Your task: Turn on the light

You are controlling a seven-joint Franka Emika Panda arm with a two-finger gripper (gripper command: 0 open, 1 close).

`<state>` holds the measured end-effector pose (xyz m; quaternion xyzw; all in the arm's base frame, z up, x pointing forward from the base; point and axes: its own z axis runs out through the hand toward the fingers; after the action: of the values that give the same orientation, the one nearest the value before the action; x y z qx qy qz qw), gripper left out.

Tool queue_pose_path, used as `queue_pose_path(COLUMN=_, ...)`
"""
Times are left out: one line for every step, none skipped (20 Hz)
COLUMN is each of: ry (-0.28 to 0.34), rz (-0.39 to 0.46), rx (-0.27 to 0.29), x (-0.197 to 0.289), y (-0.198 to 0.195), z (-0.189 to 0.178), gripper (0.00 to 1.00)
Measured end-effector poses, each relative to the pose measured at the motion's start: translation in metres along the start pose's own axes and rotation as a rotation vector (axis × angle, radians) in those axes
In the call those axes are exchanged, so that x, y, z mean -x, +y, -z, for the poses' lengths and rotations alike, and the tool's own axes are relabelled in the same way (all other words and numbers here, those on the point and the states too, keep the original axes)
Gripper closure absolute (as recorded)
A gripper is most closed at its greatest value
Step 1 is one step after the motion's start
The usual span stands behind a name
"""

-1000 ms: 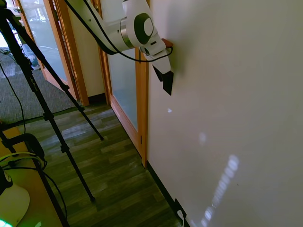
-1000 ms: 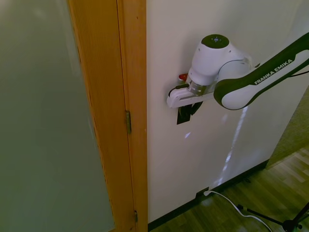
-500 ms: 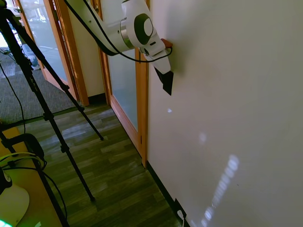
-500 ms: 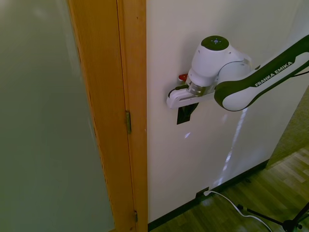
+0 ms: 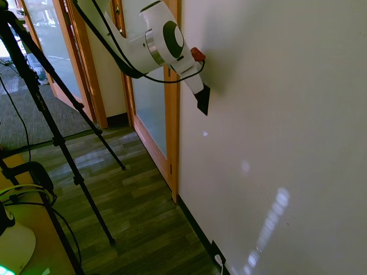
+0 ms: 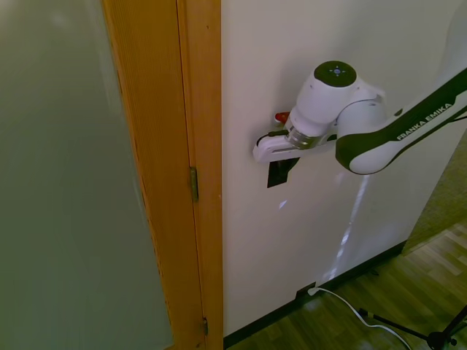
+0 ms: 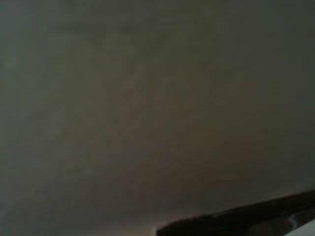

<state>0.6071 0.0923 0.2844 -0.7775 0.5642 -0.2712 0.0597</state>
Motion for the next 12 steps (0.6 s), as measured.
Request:
queue_pose_path(ry=0.007, rz=-0.011, rx=-0.014, x=0.001, y=0.002, z=0.001, gripper=1.0)
queue_pose_path(ry=0.013, rz=-0.019, rx=-0.025, x=0.002, y=0.004, z=0.002, gripper=1.0)
queue_pose_path(ry=0.02, rz=-0.025, rx=-0.034, x=0.002, y=0.005, z=0.004, gripper=1.0)
queue_pose_path(ry=0.024, rz=-0.03, rx=-0.045, x=0.002, y=0.006, z=0.007, gripper=1.0)
queue_pose_path(ry=0.032, rz=-0.037, rx=-0.059, x=-0.001, y=0.005, z=0.013, gripper=1.0)
queue_pose_path(ry=0.037, rz=-0.046, rx=-0.073, x=-0.004, y=0.005, z=0.02, gripper=1.0)
queue_pose_path(ry=0.051, rz=-0.055, rx=-0.074, x=-0.011, y=0.007, z=0.026, gripper=1.0)
queue_pose_path(ry=0.06, rz=-0.059, rx=-0.075, x=-0.019, y=0.011, z=0.029, gripper=1.0)
queue_pose_path(ry=0.064, rz=-0.059, rx=-0.074, x=-0.024, y=0.014, z=0.032, gripper=0.0)
queue_pose_path(ry=0.066, rz=-0.051, rx=-0.073, x=-0.029, y=0.014, z=0.033, gripper=0.0)
queue_pose_path(ry=0.065, rz=-0.04, rx=-0.071, x=-0.033, y=0.014, z=0.034, gripper=0.0)
queue_pose_path(ry=0.062, rz=-0.027, rx=-0.066, x=-0.034, y=0.013, z=0.034, gripper=0.0)
